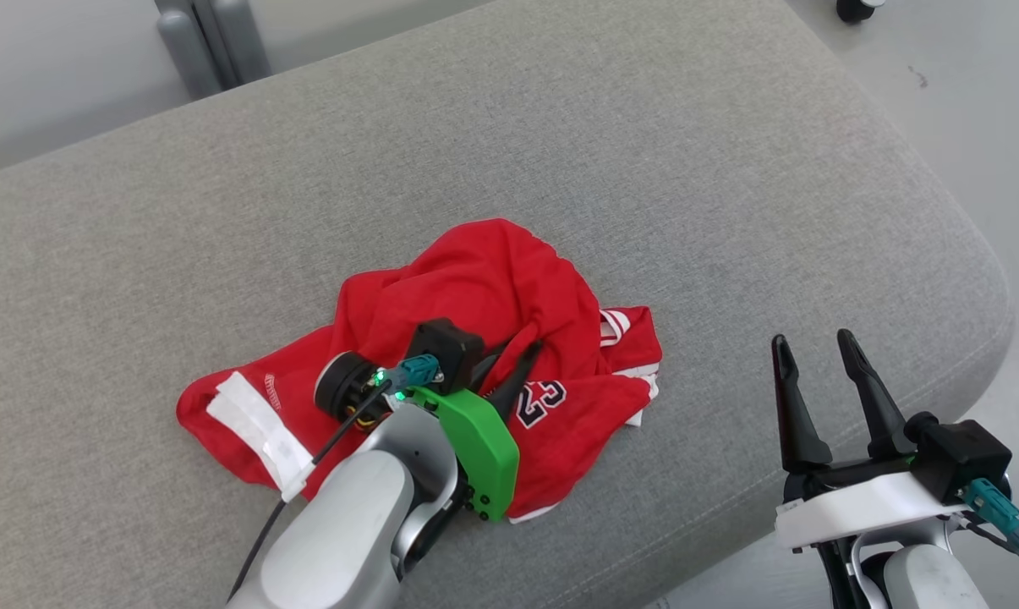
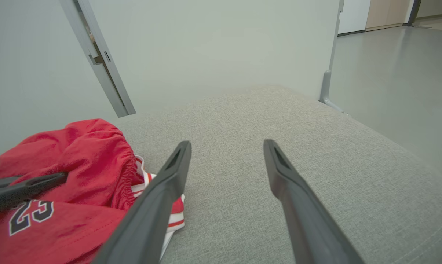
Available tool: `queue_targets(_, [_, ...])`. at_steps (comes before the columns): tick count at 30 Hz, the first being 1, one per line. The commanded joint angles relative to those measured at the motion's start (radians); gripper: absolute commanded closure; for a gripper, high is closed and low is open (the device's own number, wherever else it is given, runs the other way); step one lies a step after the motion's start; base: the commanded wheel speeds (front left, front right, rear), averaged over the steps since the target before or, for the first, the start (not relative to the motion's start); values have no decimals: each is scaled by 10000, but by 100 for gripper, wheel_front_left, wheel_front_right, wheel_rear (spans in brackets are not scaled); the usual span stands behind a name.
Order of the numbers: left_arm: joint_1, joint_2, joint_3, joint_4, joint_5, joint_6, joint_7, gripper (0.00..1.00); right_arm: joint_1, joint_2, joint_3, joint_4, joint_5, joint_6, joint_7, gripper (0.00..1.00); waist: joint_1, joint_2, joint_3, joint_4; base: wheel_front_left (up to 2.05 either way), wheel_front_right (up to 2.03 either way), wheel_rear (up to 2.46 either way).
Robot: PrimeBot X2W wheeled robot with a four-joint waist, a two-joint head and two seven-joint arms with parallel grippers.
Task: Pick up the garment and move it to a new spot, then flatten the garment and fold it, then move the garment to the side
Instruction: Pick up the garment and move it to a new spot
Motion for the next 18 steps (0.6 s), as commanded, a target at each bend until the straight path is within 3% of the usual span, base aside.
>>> queue_targets(1, [-122, -29, -19, 201, 27, -9, -252, 3, 98, 7, -17, -29, 34, -13, -7, 0, 0, -1, -58, 96, 0, 0, 0])
queue_targets(9, [106, -298, -169, -201, -347, 51, -863, 0, 285, 0, -155, -9, -108, -13, -7, 0, 0, -1, -467, 689, 0, 0, 0])
queue_targets(15, [-181, -210, 154, -1524, -603, 366, -454, 0, 109, 2, 0, -57, -163, -13, -7, 0, 0, -1, -556, 813, 0, 0, 0])
queue_targets(18, [-561, 94, 462, -1489, -573, 659, -26, 0, 38, 2, 105, -70, -170, -13, -7, 0, 0, -1, -507, 781, 0, 0, 0])
